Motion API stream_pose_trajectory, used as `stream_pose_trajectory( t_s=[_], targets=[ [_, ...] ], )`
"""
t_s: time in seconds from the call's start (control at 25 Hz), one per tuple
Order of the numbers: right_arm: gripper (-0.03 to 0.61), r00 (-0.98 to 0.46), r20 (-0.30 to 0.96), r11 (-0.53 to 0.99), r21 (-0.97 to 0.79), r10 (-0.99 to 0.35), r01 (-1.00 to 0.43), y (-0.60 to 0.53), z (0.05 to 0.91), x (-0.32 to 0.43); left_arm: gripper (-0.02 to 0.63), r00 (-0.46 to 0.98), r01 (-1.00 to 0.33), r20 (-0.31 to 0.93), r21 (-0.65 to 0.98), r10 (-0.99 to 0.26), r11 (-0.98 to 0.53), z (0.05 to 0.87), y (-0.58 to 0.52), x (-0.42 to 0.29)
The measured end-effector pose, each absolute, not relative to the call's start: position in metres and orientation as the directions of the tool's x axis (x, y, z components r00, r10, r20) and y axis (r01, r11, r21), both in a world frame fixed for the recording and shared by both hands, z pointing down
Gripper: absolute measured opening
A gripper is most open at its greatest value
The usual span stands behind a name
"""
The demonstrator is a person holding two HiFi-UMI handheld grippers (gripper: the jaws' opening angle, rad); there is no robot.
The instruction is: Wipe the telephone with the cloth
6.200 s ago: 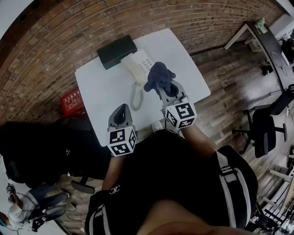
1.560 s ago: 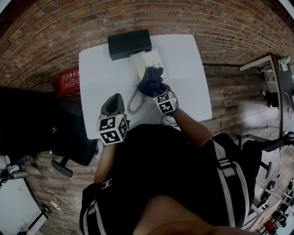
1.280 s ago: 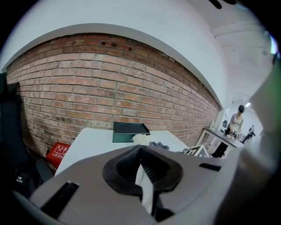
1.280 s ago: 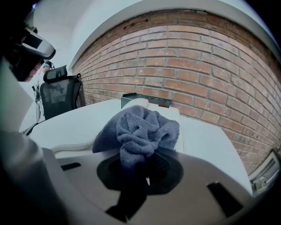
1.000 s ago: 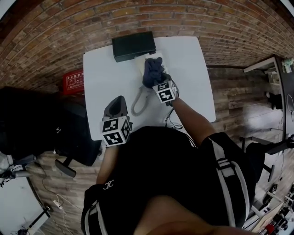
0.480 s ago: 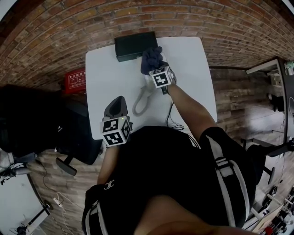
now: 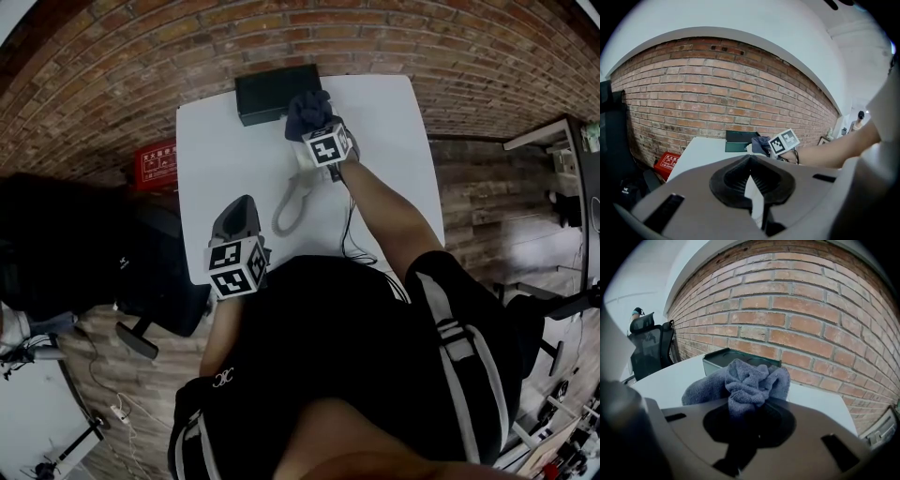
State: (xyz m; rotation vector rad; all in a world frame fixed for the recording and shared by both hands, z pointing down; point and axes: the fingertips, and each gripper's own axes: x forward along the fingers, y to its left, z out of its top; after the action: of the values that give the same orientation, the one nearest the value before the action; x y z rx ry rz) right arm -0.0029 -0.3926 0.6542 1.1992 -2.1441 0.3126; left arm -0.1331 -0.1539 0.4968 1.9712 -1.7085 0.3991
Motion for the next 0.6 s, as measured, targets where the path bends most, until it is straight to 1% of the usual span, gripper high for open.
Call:
stream_pose_trajectory(
  t_s=[0.12, 0.4, 0.6],
  targets=[
    [0.035, -0.368, 0.643, 0.563, 0.12, -0.672, -0.818, -0.394, 0.653, 0.002, 0.001, 0.172, -0.98, 0.524, 0.18, -0.834, -0.089, 0.498, -0.153, -0.135],
    [0.037, -0.321, 0.66, 0.503, 0.1, -0.679, -0.858, -0.406, 0.658, 0.045, 0.0, 0.183, -0.978, 0.525, 0.184, -0.831, -0.099, 0.499, -0.155, -0.134],
    [0.037, -0.343, 0.66, 0.481, 0.03, -0.668, -0.876, -0.408, 0.659, 0.054, 0.0, 0.195, -0.977, 0.527, 0.18, -0.827, -0.115, 0.5, -0.155, -0.129]
  ],
)
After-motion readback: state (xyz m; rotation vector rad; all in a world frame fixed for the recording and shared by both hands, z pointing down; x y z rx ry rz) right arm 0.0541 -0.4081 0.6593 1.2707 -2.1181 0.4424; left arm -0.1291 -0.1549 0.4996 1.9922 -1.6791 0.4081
